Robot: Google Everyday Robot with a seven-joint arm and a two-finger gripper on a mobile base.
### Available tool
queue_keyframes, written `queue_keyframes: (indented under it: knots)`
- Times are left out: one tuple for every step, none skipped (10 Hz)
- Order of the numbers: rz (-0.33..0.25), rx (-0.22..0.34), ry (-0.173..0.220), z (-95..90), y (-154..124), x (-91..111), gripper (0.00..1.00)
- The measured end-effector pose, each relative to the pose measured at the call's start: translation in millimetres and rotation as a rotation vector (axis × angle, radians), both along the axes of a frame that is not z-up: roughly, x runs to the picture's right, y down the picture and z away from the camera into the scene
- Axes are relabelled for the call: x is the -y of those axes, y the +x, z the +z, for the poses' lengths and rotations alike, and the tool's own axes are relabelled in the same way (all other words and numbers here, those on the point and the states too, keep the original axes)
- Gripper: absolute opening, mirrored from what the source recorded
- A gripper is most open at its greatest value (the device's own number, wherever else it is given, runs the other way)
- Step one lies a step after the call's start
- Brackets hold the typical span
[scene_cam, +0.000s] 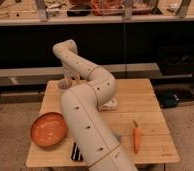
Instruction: Pick up the ceramic cup
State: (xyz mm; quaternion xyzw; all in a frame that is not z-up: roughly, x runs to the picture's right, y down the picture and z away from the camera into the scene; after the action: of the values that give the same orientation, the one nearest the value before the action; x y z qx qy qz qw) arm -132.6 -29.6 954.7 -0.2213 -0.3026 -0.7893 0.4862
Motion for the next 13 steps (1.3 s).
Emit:
queue_keyframes:
  knots:
    - [-0.002,0.002,0.000,-0.9,0.0,0.5,0.47]
    - [-0.002,0.006,0.001,-2.5,1.8,1.9,0.36]
    - [-0.002,0.008,0.001,-3.6,3.9,2.9,0.26]
    - [-0.004,0.007,0.003,-3.5,6.1,3.8,0.16]
    - [-0.003,0.008,0.002,-3.5,7.2,3.6,0.09]
    - [-0.007,0.012,0.001,-4.7,6.8,3.5,0.04]
    - [-0.008,0.015,0.001,-6.6,6.7,4.7,0.03]
    - [-0.008,0.018,0.001,-12.7,10.2,9.8,0.03]
    - [-0.005,0.016,0.001,-18.3,15.7,15.2,0.03]
    - [-0.007,0.017,-0.001,-19.7,17.2,15.7,0.03]
    - [-0.009,0.021,-0.002,-20.0,17.6,14.9,0.03]
    - [-0.011,0.026,-0.002,-22.1,16.3,15.9,0.03]
    - [-0.010,0.028,-0.001,-26.5,19.2,19.5,0.03]
